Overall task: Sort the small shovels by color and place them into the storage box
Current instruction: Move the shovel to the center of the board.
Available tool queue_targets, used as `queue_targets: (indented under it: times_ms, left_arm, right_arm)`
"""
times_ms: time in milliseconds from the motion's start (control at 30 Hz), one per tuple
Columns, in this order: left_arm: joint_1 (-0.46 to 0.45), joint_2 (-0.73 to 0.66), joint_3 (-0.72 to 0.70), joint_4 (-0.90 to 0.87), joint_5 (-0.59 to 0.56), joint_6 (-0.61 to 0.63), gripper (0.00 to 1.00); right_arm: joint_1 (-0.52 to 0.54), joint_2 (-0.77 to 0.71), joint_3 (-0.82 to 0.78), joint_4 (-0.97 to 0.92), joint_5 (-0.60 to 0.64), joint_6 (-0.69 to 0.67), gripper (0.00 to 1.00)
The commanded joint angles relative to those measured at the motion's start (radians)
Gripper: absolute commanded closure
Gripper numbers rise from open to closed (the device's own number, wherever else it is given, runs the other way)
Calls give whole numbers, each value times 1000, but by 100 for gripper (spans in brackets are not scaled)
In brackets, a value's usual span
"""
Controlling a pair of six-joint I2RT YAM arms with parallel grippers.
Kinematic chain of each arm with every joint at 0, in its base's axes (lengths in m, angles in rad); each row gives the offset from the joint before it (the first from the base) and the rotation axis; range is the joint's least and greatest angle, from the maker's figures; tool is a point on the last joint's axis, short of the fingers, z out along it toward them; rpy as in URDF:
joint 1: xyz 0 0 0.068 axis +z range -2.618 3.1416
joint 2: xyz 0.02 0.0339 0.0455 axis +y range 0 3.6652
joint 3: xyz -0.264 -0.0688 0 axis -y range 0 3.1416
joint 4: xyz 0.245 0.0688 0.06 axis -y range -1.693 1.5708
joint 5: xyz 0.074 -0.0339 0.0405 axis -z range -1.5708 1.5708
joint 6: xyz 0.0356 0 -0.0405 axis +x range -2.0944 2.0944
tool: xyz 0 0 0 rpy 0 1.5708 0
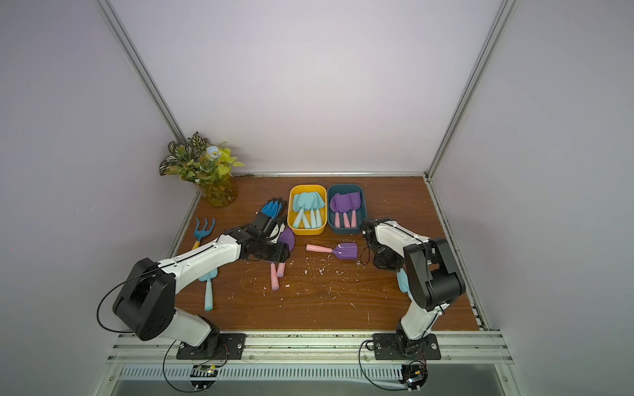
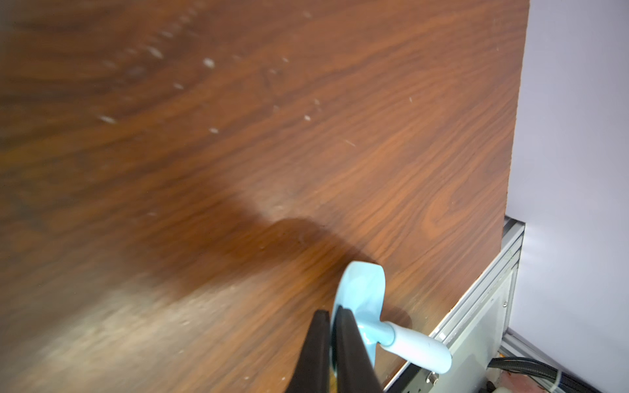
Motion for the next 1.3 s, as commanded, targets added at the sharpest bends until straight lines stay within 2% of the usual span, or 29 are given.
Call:
queue_targets:
  times_ms: [0, 467, 600, 733, 967, 1267]
  left_arm:
    - [9, -2, -10, -11, 3, 5, 32]
    - [9, -4, -11, -11, 1, 4, 32]
    - [9, -5, -12, -11, -3, 4, 31]
    - [9, -8, -12, -11, -7, 6, 30]
    - [9, -16, -11, -13, -16, 8, 30]
    - [9, -23, -9, -13, -32, 7, 30]
  right_arm:
    - [29, 45, 70, 35, -26, 38, 95]
    - [90, 287, 354, 102, -37, 56, 94]
    - [95, 335, 410, 101, -42, 48, 90]
    - [103, 352, 430, 104, -56, 44, 78]
    - [123, 322, 465, 65, -35, 32, 64]
    - [144, 128, 457, -50, -12, -22, 47]
